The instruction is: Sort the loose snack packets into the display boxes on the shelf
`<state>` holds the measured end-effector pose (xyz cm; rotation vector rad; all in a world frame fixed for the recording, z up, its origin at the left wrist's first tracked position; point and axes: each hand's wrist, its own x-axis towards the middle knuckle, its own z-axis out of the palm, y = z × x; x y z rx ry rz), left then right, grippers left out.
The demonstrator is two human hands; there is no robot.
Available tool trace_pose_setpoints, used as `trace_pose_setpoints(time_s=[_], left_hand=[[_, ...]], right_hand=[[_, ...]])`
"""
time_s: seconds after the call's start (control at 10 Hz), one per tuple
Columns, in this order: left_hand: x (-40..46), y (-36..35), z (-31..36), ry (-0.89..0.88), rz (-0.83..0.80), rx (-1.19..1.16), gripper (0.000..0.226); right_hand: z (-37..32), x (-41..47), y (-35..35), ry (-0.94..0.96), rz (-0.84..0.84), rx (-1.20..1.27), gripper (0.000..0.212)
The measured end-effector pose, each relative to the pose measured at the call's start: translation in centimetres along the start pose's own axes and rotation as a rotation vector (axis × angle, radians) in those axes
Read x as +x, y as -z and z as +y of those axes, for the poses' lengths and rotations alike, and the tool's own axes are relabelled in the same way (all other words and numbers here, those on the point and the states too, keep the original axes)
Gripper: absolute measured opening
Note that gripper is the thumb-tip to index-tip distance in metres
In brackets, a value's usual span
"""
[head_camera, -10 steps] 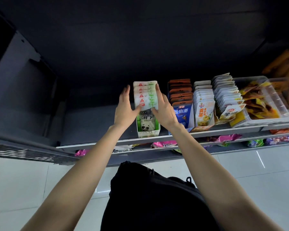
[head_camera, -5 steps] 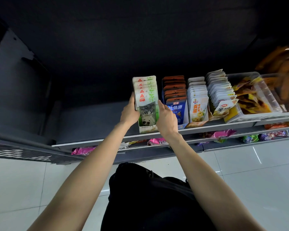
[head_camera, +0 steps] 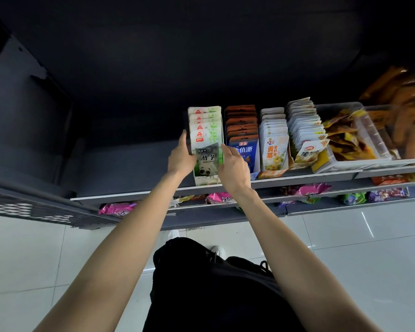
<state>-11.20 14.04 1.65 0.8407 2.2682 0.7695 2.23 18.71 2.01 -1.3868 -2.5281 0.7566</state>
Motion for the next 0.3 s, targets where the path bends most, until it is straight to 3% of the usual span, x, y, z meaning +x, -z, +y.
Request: trace_pose_setpoints(time_s=[0.1, 0.2, 0.3], left_hand=[[-1.3, 0.6, 0.2, -0.006, 0.131, -0.083, 0.062], [-3.2, 1.5, 0.6, -0.035, 0.353, -0.289, 0.035], [-5.5, 2.0, 0.0, -0.028, 0.436, -0.577, 0.017]], right_hand=[[0.1, -0.8, 0.6, 0.099, 0.166, 0.082, 0.035], [-0.4, -2.1, 1.6, 0.183, 0.389, 0.200, 0.009], [-1.0, -4.3, 2.8, 0.162, 0.536, 0.318, 0.007]])
